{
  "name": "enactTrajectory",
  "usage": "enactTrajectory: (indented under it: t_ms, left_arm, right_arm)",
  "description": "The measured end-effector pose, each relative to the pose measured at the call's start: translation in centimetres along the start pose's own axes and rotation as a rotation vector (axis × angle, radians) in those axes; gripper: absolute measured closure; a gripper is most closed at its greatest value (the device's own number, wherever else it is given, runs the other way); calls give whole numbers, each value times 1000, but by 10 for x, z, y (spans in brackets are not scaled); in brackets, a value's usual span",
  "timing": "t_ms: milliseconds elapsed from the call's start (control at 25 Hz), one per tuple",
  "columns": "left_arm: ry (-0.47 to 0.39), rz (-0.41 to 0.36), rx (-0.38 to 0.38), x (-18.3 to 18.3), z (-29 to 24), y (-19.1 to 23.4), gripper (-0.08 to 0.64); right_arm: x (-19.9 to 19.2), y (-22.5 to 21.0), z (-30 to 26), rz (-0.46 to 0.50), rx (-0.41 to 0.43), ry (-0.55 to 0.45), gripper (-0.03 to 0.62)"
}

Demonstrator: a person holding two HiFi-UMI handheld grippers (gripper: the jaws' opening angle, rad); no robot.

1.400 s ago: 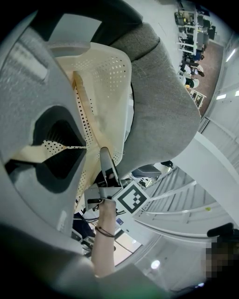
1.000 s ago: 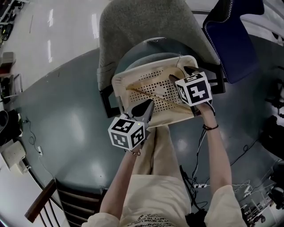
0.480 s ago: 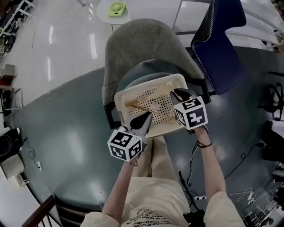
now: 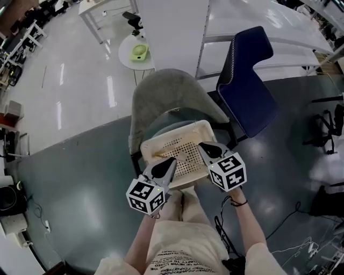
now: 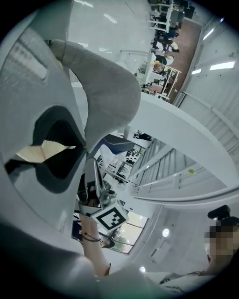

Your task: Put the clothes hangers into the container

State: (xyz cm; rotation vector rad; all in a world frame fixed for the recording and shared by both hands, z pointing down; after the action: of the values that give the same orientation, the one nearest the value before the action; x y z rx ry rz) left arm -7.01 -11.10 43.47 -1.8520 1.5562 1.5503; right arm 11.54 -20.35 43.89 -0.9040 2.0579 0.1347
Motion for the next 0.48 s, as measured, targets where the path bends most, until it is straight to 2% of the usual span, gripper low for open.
enactTrajectory:
  t_ms: [480]
  left_arm:
    - [-123, -137, -30, 60, 27, -33, 529]
  right_arm:
    - [32, 21, 68, -86, 7, -220, 584]
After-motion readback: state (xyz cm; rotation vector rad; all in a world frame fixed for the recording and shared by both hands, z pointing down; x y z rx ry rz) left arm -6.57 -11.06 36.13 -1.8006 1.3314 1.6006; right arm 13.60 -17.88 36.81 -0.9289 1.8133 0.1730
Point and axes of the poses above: the fingertips, and each gripper's own axes: z backward along the fingers, y to its left, x out of its top, the point moved 9 cm from there along z, backward along the fingers, and after that the axes turned 1 degree about -z, right-handed, at the moved point
